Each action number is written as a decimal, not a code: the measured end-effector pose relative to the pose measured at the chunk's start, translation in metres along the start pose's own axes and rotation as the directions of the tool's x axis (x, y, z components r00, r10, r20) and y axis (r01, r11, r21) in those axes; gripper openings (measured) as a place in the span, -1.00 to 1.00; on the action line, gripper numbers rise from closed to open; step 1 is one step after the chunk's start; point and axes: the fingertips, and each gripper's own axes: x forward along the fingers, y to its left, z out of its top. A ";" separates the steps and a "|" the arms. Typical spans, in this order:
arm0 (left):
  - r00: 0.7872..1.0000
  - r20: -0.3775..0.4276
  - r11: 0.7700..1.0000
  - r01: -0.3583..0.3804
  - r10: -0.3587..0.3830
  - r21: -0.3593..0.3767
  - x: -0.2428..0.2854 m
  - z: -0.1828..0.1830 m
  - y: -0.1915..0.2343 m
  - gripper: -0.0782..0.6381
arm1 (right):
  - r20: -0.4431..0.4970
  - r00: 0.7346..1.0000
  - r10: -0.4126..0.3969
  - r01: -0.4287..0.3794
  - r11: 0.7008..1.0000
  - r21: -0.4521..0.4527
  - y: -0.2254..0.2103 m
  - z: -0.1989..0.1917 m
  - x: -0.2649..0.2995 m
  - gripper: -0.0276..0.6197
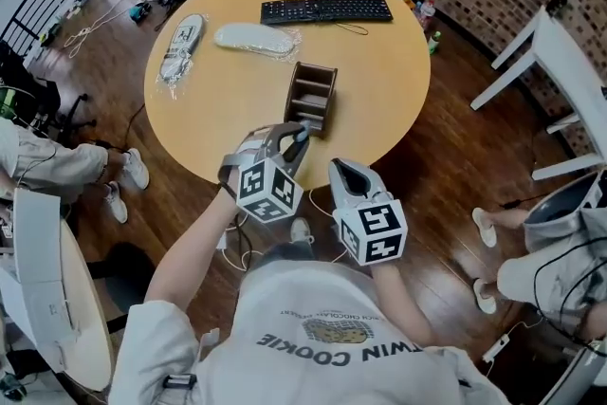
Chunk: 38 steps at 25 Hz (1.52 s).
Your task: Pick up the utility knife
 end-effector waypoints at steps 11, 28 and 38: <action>0.992 0.033 0.967 -0.108 0.118 -0.231 -0.050 0.029 -0.021 -0.58 | 0.027 0.996 0.085 -0.083 0.995 -0.059 0.010 -0.004 -0.034 -0.91; 0.953 0.004 0.812 -0.256 0.303 -0.524 -0.131 0.069 -0.091 -0.58 | 0.013 0.977 0.215 -0.211 0.969 -0.131 0.040 -0.031 -0.116 -0.91; 0.919 0.019 0.714 -0.293 0.394 -0.636 -0.183 0.088 -0.122 -0.58 | 0.028 0.972 0.232 -0.225 0.962 -0.151 0.066 -0.038 -0.156 -0.91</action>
